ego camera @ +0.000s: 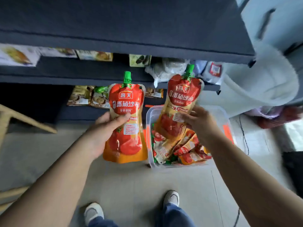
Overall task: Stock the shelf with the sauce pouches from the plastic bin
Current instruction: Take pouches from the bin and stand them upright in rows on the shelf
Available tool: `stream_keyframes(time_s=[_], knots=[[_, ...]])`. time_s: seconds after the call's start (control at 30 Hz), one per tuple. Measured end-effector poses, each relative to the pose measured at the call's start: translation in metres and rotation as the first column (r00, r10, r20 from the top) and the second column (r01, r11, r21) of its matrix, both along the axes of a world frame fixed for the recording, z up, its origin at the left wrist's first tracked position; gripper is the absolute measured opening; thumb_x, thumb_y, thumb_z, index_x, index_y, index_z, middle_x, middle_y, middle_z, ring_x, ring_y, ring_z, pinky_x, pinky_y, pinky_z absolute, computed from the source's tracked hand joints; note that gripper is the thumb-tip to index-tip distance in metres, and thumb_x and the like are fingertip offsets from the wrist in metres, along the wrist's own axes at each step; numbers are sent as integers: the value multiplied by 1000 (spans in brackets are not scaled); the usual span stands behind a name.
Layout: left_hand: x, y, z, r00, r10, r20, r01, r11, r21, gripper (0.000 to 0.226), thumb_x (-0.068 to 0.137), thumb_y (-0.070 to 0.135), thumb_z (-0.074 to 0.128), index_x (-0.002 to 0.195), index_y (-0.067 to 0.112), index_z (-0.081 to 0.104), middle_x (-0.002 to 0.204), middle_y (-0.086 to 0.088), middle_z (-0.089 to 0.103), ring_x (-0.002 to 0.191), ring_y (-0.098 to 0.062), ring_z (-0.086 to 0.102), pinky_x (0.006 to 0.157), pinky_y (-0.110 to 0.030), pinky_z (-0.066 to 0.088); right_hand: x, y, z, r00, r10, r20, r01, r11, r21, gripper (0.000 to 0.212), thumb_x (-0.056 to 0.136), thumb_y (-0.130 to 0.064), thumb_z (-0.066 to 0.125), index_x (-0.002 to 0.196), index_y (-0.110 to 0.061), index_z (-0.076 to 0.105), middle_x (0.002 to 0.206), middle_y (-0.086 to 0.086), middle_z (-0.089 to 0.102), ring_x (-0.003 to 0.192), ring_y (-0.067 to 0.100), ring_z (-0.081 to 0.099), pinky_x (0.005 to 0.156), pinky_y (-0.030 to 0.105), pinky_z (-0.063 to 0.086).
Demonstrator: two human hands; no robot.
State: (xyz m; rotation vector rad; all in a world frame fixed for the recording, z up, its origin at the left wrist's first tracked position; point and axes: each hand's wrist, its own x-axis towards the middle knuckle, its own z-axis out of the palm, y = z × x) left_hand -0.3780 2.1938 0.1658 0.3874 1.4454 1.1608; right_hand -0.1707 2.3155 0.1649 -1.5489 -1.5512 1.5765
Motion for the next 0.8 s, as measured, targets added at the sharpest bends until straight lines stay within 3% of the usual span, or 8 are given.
stream_keyframes(time_s=[0.07, 0.1, 0.17, 0.23, 0.43, 0.5, 0.6, 0.8], knots=[[-25, 0, 51, 995, 13, -98, -6, 998, 65, 79, 16, 57, 83, 86, 26, 63, 73, 9, 74, 76, -14, 69, 72, -30, 52, -21, -4, 57, 996, 11, -83, -5, 997, 77, 16, 81, -2, 64, 76, -17, 66, 80, 8, 71, 75, 20, 69, 69, 43, 55], [-37, -1, 81, 992, 12, -127, 3, 994, 111, 68, 26, 50, 83, 85, 26, 63, 73, 8, 74, 79, -15, 68, 75, -31, 51, -33, -10, 90, 990, 6, -142, 9, 995, 104, 16, 80, -1, 64, 77, -17, 67, 78, 6, 72, 75, 19, 69, 70, 43, 56], [-62, -3, 146, 986, 16, -164, 22, 974, 226, 43, 47, 33, 77, 86, 25, 61, 81, 4, 71, 84, -17, 64, 78, -32, 49, -57, -20, 155, 956, 21, -293, 24, 989, 148, 13, 80, -3, 64, 79, -16, 67, 72, -4, 73, 68, 10, 69, 62, 29, 57], [-88, -9, 207, 978, 11, -206, 59, 943, 327, 30, 60, 31, 64, 88, 25, 60, 89, 2, 68, 87, -17, 62, 78, -32, 48, -80, -32, 217, 916, 53, -397, 29, 980, 198, 12, 80, -4, 63, 82, -15, 67, 72, -5, 74, 67, 9, 70, 62, 23, 58], [-154, -42, 359, 917, 45, -396, 180, 840, 512, 38, 56, 23, 77, 91, 25, 63, 88, 2, 73, 89, -17, 66, 82, -36, 48, -132, -64, 366, 812, 145, -566, 92, 925, 368, 14, 83, -3, 59, 85, -14, 66, 78, -3, 75, 73, 12, 71, 70, 29, 57], [-169, -50, 393, 892, 109, -438, 171, 816, 552, 35, 60, 21, 71, 94, 25, 62, 97, -1, 70, 94, -19, 64, 86, -38, 47, -146, -71, 400, 778, 170, -605, 118, 906, 406, 16, 85, -2, 57, 88, -15, 66, 80, -3, 75, 76, 12, 70, 74, 31, 56], [-187, -52, 422, 875, 192, -445, 132, 789, 600, 35, 65, 8, 71, 95, 23, 61, 100, -2, 69, 95, -18, 64, 87, -36, 48, -163, -72, 433, 725, 214, -655, 137, 887, 441, 16, 87, -3, 54, 94, -14, 64, 84, -4, 74, 78, 12, 70, 61, 24, 55], [-221, -28, 436, 840, 341, -422, 12, 766, 642, 26, 80, 4, 64, 97, 23, 58, 97, 3, 66, 94, -15, 61, 85, -35, 47, -208, -43, 449, 659, 280, -699, 106, 884, 454, 18, 87, 0, 53, 98, -10, 63, 90, 1, 73, 77, 12, 70, 60, 23, 55]])
